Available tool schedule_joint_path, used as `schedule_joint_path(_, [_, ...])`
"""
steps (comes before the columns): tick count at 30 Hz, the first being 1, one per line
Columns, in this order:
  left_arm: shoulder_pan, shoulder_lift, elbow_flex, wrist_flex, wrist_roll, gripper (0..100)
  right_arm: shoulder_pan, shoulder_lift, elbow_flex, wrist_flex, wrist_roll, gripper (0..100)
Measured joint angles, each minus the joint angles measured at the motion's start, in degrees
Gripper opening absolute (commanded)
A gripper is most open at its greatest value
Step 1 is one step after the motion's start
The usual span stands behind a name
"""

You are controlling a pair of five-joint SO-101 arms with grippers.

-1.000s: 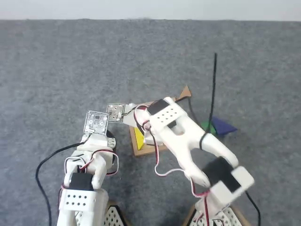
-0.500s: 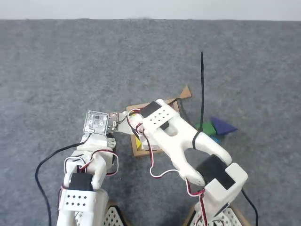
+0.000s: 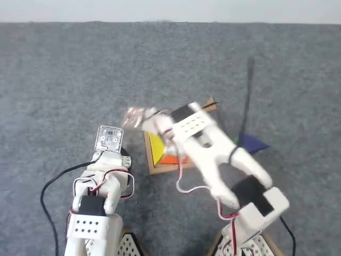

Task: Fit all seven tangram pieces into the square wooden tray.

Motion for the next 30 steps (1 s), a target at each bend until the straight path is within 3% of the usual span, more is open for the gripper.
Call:
schedule_joint_path(4, [0.00,0.00,0.00,0.00,0.00,2,7.21,-2.29,0.00,0.70,-5.98,13.5])
schedule_joint_path(7, [0.00,0.00,0.00,0.00,0.00,2,10.29,-2.37,1.32,1.14,-8.18,11.8])
schedule_joint_path(20, [0.00,0.00,0.00,0.00,0.00,2,10.29,-2.90,10.55,-4.48,-9.05,12.0])
schedule_joint_path(30, [0.00,0.00,0.00,0.00,0.00,2,5.10,-2.90,10.55,-5.63,-11.25,12.0])
